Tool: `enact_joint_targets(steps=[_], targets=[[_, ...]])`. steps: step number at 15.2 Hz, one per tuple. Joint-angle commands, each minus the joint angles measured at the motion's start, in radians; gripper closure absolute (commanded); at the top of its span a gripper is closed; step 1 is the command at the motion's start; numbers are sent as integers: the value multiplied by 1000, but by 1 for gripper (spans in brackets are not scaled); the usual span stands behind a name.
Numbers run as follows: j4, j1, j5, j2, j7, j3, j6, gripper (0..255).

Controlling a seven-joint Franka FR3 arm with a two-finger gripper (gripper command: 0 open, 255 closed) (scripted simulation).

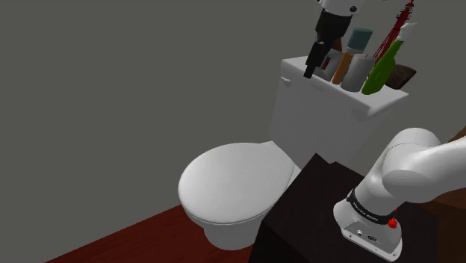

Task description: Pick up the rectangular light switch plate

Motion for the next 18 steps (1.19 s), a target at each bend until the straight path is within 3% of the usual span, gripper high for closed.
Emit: enact_joint_targets(steps=[1, 10, 18], targets=[[0, 0, 0, 0, 0, 0, 0, 0], [306, -69, 16, 281, -97, -196, -109, 0], [646, -129, 103, 583, -210, -379, -253, 0]])
